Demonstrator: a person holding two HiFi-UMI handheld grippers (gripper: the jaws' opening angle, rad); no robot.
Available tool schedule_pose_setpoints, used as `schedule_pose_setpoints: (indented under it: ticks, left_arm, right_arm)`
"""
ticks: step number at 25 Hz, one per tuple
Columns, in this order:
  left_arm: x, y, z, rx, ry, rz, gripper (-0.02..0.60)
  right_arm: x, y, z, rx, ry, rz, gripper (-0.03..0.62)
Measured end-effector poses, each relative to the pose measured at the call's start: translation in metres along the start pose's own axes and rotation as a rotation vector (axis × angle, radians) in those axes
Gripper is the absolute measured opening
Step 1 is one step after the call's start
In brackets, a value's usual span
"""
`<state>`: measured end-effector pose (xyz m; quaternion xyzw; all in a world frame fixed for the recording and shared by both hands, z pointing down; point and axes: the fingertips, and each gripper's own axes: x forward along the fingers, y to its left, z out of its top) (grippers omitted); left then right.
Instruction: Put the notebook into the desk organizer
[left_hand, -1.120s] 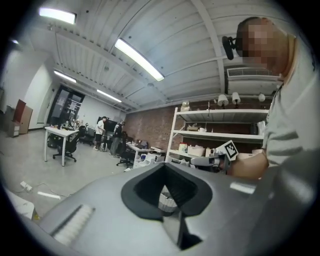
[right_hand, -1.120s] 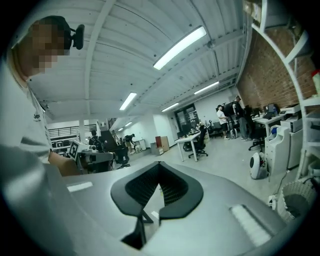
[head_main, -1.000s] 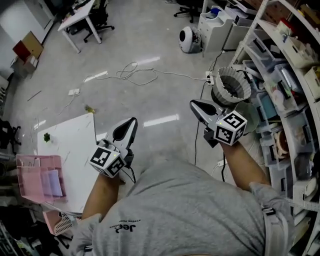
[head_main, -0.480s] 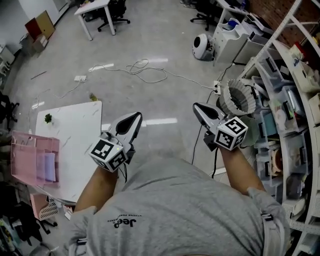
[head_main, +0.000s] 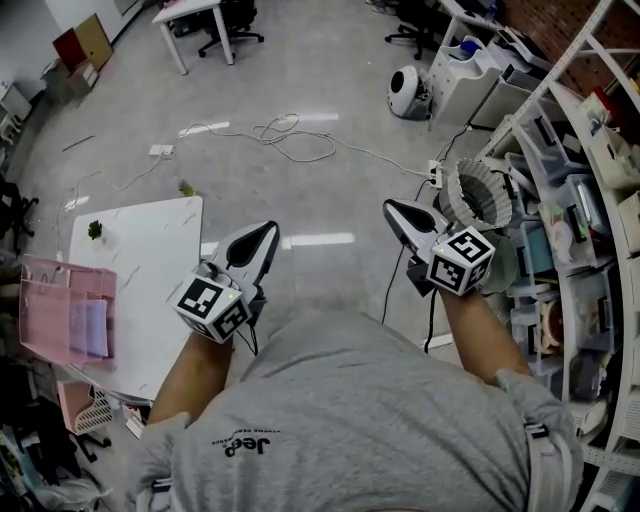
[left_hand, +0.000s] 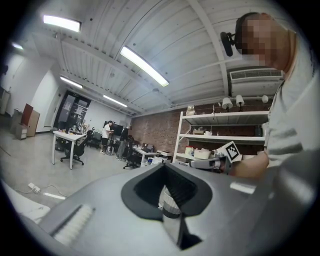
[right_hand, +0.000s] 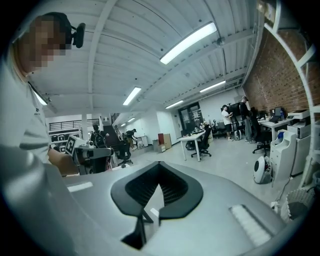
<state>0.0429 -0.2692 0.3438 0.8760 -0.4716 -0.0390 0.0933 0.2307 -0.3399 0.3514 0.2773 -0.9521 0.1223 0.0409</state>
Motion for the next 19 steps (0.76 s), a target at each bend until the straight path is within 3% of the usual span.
schedule_pose_setpoints:
  ticks: [14,19]
  left_arm:
    - [-0.0005,0.0019,0.0006,-0.035,0.024,0.041,0.057]
    - [-0.0037,-0.0004,-0.0019,-0.003,-0.004,0.002,0.058]
  right_arm:
    - [-0.0023,0.0002,-0.0009,-0.008,0.000,0.000,0.001]
    - [-0.0023,0.0030,-0.0006,-0.010,0.000,0.004,0.001]
